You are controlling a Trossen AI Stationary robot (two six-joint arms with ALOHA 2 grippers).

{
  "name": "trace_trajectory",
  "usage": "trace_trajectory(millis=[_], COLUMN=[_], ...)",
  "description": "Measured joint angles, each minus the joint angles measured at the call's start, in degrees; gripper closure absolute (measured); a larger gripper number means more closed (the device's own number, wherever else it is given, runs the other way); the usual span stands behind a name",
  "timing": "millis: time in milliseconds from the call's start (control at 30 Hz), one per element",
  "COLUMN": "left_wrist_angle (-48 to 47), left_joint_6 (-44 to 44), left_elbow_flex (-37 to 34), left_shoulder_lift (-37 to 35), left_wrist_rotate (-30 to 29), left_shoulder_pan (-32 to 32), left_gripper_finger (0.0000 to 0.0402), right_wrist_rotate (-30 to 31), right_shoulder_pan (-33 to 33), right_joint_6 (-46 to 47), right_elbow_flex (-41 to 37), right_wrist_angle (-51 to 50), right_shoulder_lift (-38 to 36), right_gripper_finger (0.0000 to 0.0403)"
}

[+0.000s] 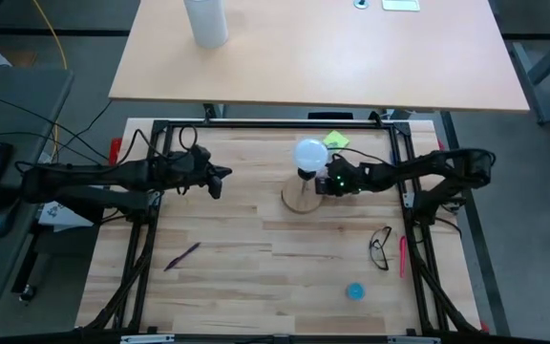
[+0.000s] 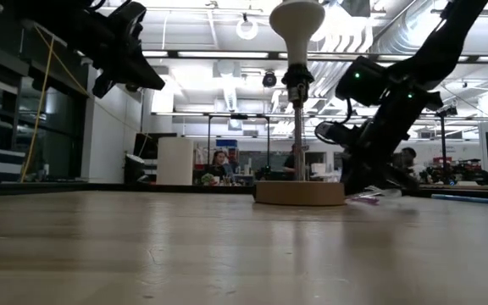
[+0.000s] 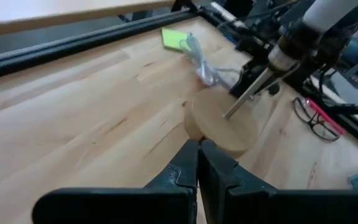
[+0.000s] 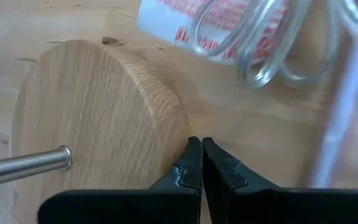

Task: Screw lightbulb
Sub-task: Insert the light bulb into the lamp

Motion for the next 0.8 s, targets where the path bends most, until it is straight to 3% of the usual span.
trace_trajectory(millis=[567,800], left_wrist_angle=[-12.98,-18.89], left_joint_6=[1.87,0.14], left_elbow_flex=[0.06,-0.03], left_shoulder_lift=[-11.89,-18.73], left_wrist_rotate=[1.30,1.81], left_shoulder_pan=[-0.24,-0.43], left_gripper_finger=[0.0402,0.0402], right_wrist_rotate=[-3.76,-4.38], right_shoulder_pan=[5.78,5.78], right_joint_6=[-1.67,-7.46], right_elbow_flex=[17.73,21.57], right_wrist_angle=[1.93,-6.96], right_shoulder_lift=[14.72,10.68], right_gripper_finger=[0.0403,0.0403])
